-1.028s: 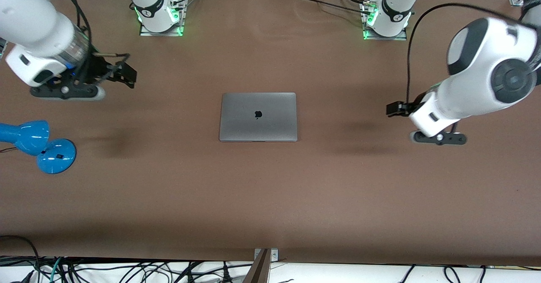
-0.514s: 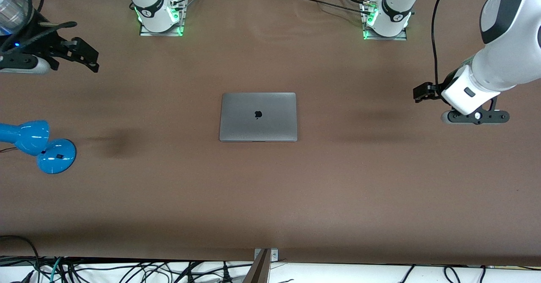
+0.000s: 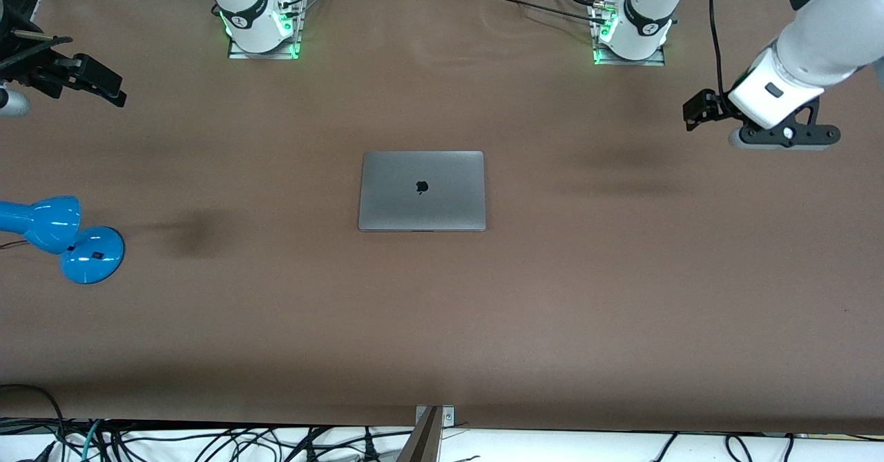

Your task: Close laptop with both arms from behind

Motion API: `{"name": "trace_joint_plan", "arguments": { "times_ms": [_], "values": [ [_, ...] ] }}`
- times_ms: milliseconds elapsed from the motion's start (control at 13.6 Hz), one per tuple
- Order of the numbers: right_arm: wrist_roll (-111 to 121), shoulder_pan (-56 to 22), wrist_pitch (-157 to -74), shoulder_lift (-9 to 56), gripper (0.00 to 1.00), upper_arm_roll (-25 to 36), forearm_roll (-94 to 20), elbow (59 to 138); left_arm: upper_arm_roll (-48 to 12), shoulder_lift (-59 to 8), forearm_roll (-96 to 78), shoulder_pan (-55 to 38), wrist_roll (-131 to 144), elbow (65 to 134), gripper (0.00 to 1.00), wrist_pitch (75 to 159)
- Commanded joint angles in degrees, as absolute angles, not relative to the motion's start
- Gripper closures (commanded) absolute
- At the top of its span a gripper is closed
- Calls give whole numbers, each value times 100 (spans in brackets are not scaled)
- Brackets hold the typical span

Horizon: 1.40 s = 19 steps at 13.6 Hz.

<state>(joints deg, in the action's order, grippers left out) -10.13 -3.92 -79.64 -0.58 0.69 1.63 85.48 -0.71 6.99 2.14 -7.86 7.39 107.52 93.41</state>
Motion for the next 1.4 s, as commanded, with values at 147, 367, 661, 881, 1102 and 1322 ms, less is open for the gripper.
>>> {"name": "trace_joint_plan", "arguments": {
  "times_ms": [147, 367, 661, 881, 1102, 1322],
  "values": [
    [-940, 8, -7954, -150, 0, -70, 62, 8797, 465, 949, 167, -1300, 554, 10609, 0, 9106],
    [-949, 88, -7989, -114, 0, -70, 62, 8964, 457, 836, 167, -1239, 519, 10600, 0, 9062],
    [-967, 88, -8095, -97, 0, -70, 53, 9105, 413, 703, 167, -1257, 519, 10468, 0, 9070],
    [-958, 88, -8095, -88, 0, -70, 61, 9097, 413, 616, 176, -1301, 545, 10424, 0, 9114],
    [-949, 88, -8104, -88, 0, -70, 70, 9070, 281, 466, 202, -1310, 624, 10336, 0, 9132],
    [-940, 88, -8244, -88, 0, -70, 70, 9079, 272, 264, 220, -1318, 598, 10038, 0, 9141]
  ]
}}
